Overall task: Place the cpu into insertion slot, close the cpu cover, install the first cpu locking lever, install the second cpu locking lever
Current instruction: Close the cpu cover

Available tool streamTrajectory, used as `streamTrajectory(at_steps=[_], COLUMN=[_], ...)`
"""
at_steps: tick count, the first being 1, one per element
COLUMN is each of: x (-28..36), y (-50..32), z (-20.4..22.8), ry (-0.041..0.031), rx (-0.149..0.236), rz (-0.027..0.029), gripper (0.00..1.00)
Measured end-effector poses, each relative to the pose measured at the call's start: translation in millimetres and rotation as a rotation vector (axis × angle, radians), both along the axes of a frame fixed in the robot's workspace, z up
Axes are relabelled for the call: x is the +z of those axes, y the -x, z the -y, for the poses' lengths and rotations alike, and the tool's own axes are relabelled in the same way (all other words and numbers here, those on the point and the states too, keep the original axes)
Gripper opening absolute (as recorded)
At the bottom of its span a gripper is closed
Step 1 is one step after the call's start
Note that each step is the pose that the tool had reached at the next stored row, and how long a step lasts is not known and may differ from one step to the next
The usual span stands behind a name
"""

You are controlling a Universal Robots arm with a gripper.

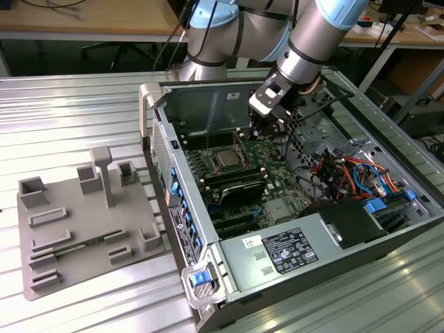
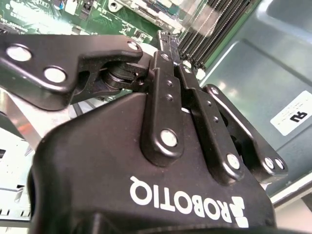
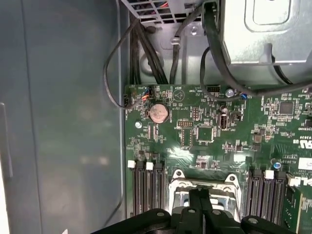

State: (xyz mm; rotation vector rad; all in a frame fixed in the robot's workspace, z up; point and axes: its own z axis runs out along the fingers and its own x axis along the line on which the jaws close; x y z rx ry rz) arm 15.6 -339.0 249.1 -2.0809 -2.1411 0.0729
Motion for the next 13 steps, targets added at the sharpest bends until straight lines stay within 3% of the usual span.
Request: streamTrajectory(at_steps=[8, 13], x=[-1.0, -5.4], y=[6.2, 10.4], z=[0.0, 0.0], ry=[-0.0011, -0.0009], rx=[0.0, 0.003], rz=[0.0001, 0.0], gripper=[0.11, 0.11])
